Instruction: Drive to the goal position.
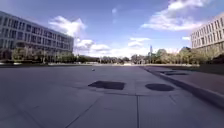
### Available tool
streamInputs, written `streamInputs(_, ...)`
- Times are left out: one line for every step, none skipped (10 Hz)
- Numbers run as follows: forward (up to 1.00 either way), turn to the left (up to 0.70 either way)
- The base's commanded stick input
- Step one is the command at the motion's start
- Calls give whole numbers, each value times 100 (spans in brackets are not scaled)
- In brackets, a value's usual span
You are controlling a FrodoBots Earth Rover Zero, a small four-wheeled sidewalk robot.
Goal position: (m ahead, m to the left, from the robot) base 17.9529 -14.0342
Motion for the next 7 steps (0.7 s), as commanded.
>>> streamInputs(70, 0)
streamInputs(70, 0)
streamInputs(70, 0)
streamInputs(70, 0)
streamInputs(70, 0)
streamInputs(70, 0)
streamInputs(70, -2)
